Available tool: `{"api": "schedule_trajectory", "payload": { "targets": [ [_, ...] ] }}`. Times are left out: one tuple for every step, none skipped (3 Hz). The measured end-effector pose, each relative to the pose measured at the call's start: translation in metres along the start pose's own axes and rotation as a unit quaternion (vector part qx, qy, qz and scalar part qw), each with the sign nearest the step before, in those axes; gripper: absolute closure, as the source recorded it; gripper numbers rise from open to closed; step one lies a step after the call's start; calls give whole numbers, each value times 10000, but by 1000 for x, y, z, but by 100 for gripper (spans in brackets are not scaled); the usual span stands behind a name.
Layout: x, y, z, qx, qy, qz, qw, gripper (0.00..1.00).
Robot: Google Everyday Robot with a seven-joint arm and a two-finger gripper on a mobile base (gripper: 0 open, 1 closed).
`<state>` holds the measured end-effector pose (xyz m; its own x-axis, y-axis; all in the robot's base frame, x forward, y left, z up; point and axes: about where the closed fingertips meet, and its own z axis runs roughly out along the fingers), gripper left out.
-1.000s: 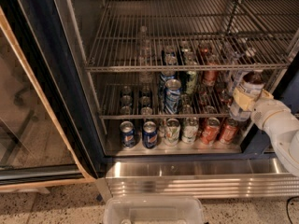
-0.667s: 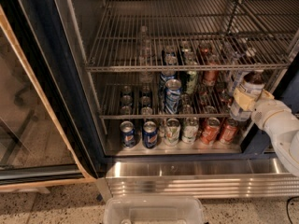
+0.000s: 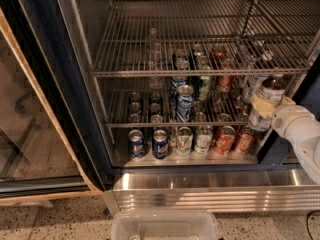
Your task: Pick blue plastic bottle from middle shelf of fridge
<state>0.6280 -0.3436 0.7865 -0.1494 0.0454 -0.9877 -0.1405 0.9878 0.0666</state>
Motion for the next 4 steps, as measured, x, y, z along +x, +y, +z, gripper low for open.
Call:
{"api": "schedule_trajectory", "payload": {
  "targets": [
    [-1, 1, 2, -17, 215, 11, 9998, 100],
    [-5, 75, 8, -712, 848, 525, 9925, 100],
    [-5, 96, 5, -909, 1008, 692, 9883, 100],
    [-4, 96, 5, -908, 1008, 692, 9883, 100]
  ]
}}
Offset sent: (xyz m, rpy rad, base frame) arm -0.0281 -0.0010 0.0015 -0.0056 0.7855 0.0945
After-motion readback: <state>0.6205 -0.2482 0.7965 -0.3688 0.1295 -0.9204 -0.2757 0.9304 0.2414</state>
